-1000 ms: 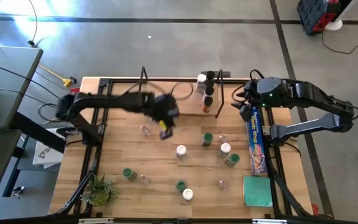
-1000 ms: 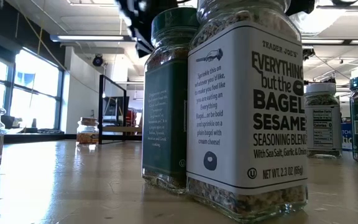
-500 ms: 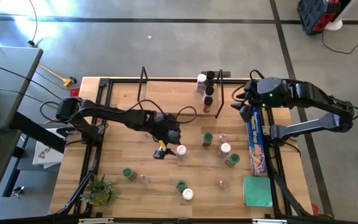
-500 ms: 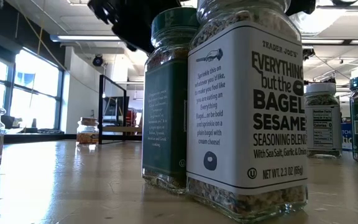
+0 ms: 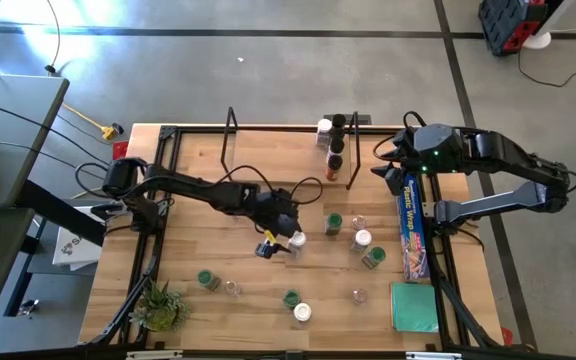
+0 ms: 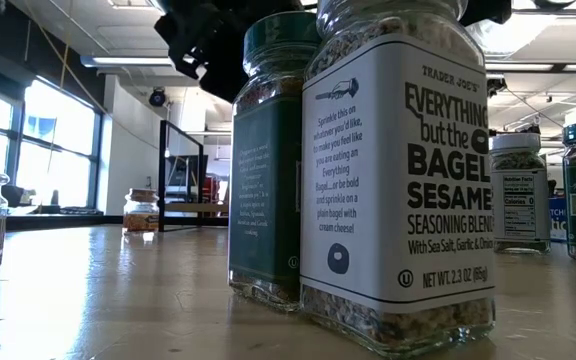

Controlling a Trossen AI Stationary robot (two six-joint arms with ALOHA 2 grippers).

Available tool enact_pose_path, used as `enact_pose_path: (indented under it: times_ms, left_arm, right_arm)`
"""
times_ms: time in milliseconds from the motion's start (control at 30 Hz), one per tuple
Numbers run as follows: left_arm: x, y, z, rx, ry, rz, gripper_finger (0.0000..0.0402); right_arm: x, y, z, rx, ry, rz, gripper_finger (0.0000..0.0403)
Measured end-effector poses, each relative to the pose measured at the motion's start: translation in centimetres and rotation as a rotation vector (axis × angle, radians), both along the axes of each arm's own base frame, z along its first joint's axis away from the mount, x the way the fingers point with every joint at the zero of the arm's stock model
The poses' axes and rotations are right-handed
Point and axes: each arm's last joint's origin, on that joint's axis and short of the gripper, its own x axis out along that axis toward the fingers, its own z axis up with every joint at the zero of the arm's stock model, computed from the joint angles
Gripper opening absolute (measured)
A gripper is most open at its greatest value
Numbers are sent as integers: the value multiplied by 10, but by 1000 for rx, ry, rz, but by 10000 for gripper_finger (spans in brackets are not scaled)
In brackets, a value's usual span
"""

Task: Shelf spices
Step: Put the white seasoning bottle on the shelf aligned with the other white seasoning bottle, then put the white seasoning bottle on the shelf aligned with the other white seasoning bottles

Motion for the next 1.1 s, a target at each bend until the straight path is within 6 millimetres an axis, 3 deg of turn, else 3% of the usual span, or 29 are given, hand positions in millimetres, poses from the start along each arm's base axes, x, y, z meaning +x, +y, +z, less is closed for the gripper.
enact_pose_path:
  times_ms: [233, 500, 800, 1100]
  left_arm:
    - [-3, -1, 2, -10, 16, 17, 324]
    - [-15, -3, 29, 17, -34, 95, 324]
    - [-8, 35, 3, -400, 213, 701, 324]
    - [13, 24, -2, -553, 345, 1087, 324]
  right_arm:
    - [0, 0, 0, 2, 2, -1, 243]
    - [0, 0, 0, -4, 5, 4, 243]
    - [0, 0, 0, -6, 5, 4, 243]
    - [-1, -2, 0, -57, 15, -37, 243]
